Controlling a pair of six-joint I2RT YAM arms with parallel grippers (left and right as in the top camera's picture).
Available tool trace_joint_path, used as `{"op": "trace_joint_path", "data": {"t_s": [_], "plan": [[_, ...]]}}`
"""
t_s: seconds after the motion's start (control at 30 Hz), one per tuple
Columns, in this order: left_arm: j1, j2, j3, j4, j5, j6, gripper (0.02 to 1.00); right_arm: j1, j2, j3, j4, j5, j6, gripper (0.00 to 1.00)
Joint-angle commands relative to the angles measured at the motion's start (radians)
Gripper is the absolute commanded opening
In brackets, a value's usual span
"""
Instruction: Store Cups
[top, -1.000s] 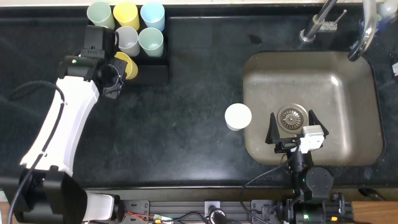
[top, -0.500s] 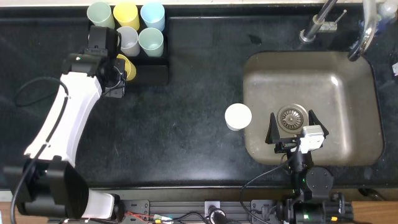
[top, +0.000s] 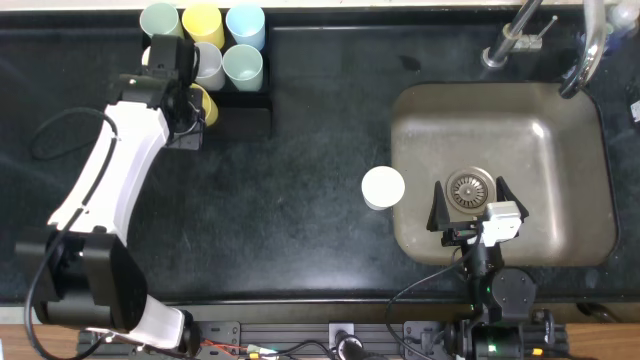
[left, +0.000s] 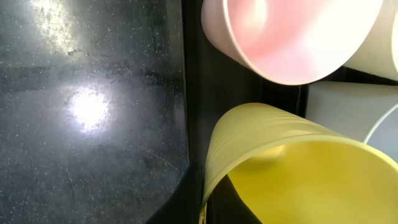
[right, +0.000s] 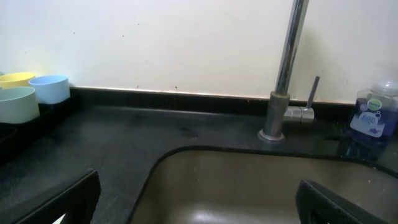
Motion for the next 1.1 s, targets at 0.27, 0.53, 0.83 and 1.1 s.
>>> {"op": "trace_joint_path", "data": {"t_s": [0.27, 0.53, 0.83, 1.1], "plan": [[-0.003, 0.054, 0.076, -0.015, -0.025, -0.030, 0.036, -0.001, -0.011, -0.013, 0.005, -0.002, 0.003, 0.996], [-0.003, 0.084, 0.153, -0.125, -0.036, -0.050, 0.036, -0.001, -0.011, -0.013, 0.005, -0.002, 0.003, 0.993], [-0.006, 0.088, 0.153, -0.174, -0.031, -0.089, 0.036, -0.001, -0.011, -0.013, 0.005, -0.002, 0.003, 0.996], [-0.008, 0.126, 0.153, -0.112, -0.013, -0.088, 0.038, -0.001, -0.011, -0.013, 0.005, -0.002, 0.003, 0.996]]}}
